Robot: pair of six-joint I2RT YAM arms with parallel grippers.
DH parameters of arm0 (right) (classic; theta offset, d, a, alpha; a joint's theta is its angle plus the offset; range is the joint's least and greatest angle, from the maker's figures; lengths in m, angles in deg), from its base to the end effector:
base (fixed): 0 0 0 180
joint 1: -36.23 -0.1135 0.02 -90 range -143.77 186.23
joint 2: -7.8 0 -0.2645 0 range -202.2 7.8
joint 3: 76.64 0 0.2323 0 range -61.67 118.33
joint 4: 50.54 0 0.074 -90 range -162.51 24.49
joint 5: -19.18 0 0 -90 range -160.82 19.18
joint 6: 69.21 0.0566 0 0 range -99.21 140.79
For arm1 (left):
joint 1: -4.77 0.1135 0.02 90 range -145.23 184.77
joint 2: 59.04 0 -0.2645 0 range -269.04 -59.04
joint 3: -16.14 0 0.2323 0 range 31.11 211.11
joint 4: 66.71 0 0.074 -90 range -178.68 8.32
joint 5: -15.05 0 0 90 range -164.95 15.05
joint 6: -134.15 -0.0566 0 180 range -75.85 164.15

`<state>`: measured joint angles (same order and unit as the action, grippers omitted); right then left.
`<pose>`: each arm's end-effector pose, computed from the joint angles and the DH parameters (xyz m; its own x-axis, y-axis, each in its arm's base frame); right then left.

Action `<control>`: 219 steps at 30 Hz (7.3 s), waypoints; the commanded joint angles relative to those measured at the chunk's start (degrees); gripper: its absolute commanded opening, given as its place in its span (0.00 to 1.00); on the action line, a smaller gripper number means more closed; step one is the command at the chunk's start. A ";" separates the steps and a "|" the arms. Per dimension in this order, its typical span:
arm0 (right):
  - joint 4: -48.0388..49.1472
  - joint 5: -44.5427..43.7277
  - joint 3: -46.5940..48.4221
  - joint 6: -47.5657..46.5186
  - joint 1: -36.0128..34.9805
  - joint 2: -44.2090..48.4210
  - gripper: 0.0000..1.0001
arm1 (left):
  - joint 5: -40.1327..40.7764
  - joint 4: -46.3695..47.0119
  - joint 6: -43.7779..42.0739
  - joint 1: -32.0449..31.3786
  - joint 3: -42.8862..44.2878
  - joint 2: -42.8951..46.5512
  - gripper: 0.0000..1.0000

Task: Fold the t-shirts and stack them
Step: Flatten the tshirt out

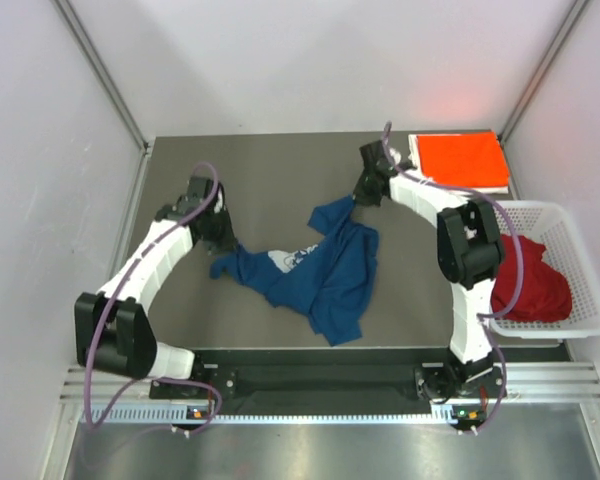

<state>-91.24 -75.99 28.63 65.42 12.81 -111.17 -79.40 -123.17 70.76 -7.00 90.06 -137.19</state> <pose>0.4147 0.1741 0.1839 -0.7753 0.4267 -0.4657 0.2767 0.8923 0.3568 0.2548 -0.0576 0.2415 -0.8710 -0.2747 -0.4074 -0.1673 0.9454 -0.2798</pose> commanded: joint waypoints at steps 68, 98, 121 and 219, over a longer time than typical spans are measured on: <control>0.51 1.13 24.40 -35.57 -1.10 -17.08 0.41 | -8.82 9.33 5.03 16.78 -6.40 1.34 0.57; -16.62 -0.83 -46.70 -16.24 -3.56 54.19 0.11 | -20.42 11.88 4.68 14.94 -7.10 1.51 0.56; -4.06 11.93 14.80 -34.16 -0.75 -3.33 0.31 | -21.31 16.79 6.17 -2.11 14.68 -25.37 0.56; 11.59 39.54 -19.73 -27.83 14.81 9.56 0.48 | -11.73 13.02 6.79 -11.87 5.90 -9.39 0.54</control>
<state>-82.92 -39.24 8.07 37.37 27.22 -100.66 -90.59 -111.61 77.47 -18.84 96.03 -148.32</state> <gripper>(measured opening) 0.477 0.537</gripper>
